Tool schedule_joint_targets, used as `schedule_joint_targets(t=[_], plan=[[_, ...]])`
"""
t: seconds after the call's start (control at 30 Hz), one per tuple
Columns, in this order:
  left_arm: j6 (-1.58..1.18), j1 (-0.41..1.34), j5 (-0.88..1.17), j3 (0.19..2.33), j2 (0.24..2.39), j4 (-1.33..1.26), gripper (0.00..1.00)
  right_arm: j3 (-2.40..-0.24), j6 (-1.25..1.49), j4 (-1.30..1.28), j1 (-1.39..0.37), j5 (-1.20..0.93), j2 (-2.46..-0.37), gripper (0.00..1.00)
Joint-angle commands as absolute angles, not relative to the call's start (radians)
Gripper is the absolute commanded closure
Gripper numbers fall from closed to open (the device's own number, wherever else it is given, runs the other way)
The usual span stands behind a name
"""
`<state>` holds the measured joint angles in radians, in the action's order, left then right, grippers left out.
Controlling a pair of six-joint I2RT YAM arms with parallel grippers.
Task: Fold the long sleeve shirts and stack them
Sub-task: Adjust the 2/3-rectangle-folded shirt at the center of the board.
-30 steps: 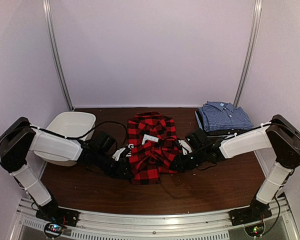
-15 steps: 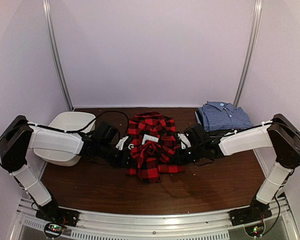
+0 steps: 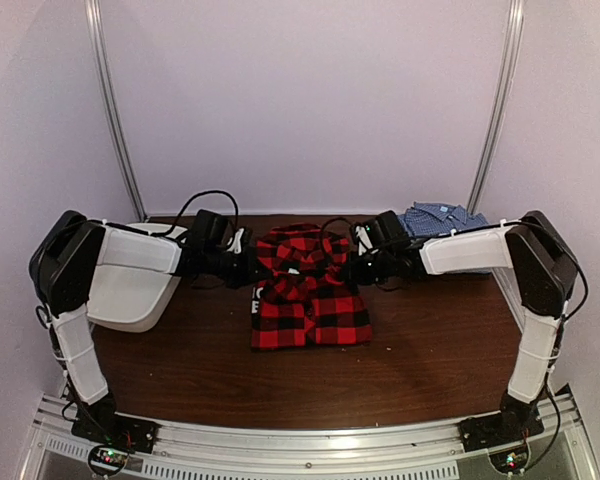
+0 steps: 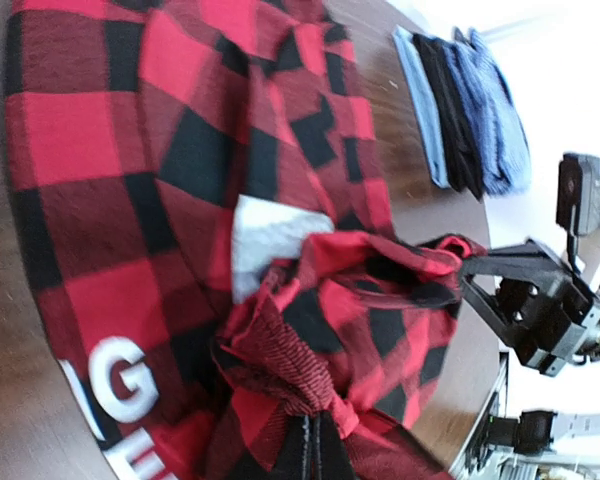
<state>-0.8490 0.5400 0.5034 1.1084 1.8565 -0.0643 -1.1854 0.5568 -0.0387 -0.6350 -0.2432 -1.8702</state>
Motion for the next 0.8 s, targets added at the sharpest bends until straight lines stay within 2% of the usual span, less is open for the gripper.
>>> schedule_joint_targets(t=[0.0,0.1,0.17,0.23,0.33,0.53,0.77], plan=[[-0.926,0.505,0.518,1.177,1.956,-0.162,1.00,-1.256,0.530,-0.074,-0.599,-0.226,-1.923,0.84],[-0.939,0.505,0.492,1.225,1.989,-0.151,0.97,-1.287,0.514,-0.098,-0.584,-0.220,-1.931,0.67],[-0.952,0.501,0.464,1.227,1.986,-0.148,0.89,-1.301,0.504,-0.118,-0.577,-0.205,-1.925,0.59],[-0.960,0.494,0.431,1.213,1.975,-0.148,0.89,-1.304,0.497,-0.129,-0.570,-0.186,-1.910,0.55],[-0.964,0.484,0.403,1.176,1.944,-0.164,0.88,-1.299,0.483,-0.145,-0.567,-0.166,-1.889,0.51],[-0.953,0.464,0.359,1.121,1.896,-0.170,0.89,-1.290,0.476,-0.173,-0.569,-0.125,-1.853,0.52],[-0.909,0.457,0.365,1.130,1.890,-0.158,0.72,-1.289,0.454,-0.186,-0.615,-0.089,-1.810,0.53]])
